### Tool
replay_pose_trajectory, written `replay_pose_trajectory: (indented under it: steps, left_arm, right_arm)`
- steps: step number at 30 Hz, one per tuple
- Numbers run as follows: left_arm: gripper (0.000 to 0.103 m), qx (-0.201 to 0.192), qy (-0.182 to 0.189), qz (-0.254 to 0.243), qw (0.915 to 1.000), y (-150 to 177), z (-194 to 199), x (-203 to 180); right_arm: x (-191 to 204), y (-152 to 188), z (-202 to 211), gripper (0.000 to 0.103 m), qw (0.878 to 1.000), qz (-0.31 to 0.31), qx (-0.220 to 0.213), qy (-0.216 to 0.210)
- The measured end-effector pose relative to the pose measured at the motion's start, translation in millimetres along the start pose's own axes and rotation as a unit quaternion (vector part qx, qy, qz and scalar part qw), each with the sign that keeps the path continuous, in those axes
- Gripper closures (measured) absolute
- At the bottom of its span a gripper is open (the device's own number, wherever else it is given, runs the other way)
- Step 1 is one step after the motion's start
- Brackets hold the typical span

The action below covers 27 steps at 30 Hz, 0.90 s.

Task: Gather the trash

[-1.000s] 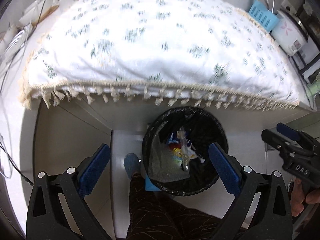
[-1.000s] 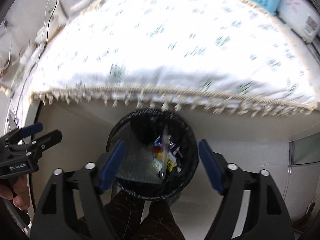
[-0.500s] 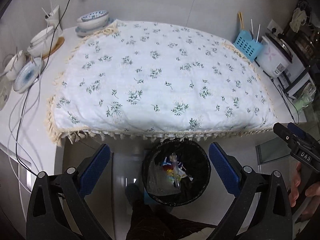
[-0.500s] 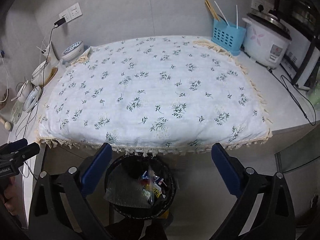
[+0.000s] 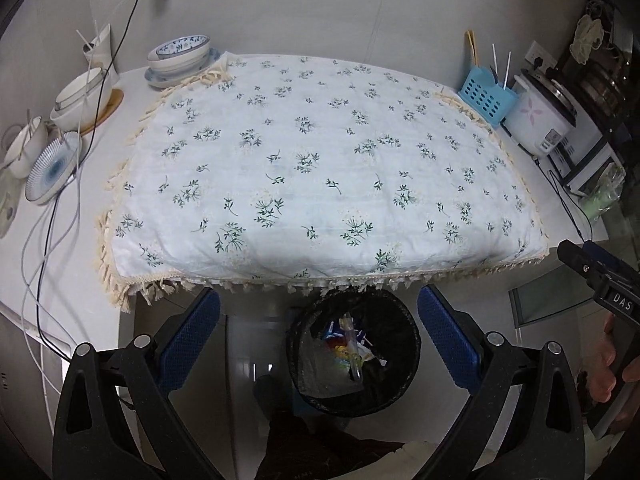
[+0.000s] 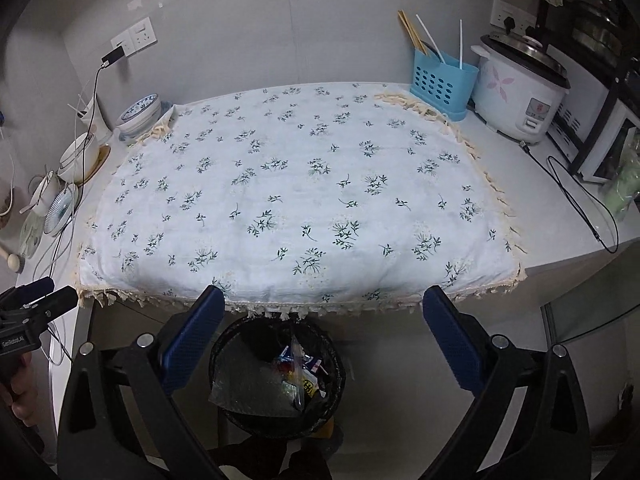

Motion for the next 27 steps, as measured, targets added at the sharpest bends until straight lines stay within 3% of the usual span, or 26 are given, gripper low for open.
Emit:
replay_pose_trajectory:
  steps: [27]
  left_arm:
    - [0.006,0.001,0.003,0.009,1.0000,-3.6,-0.9,-3.3]
  right_arm:
    - [-1.4,-2.1,-1.9,0.008,1.000,0.013,0.008,0.003]
Point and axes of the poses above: each gripper's, at about its wrist camera, not at the fingertips, and z roughly against the way its jaws point, x to its left, y to its underside, the point moved 3 cm from there along -z, roughly the way its jaws point, and after that the axes turned 3 degrees about -y, right-handed, at the moved point
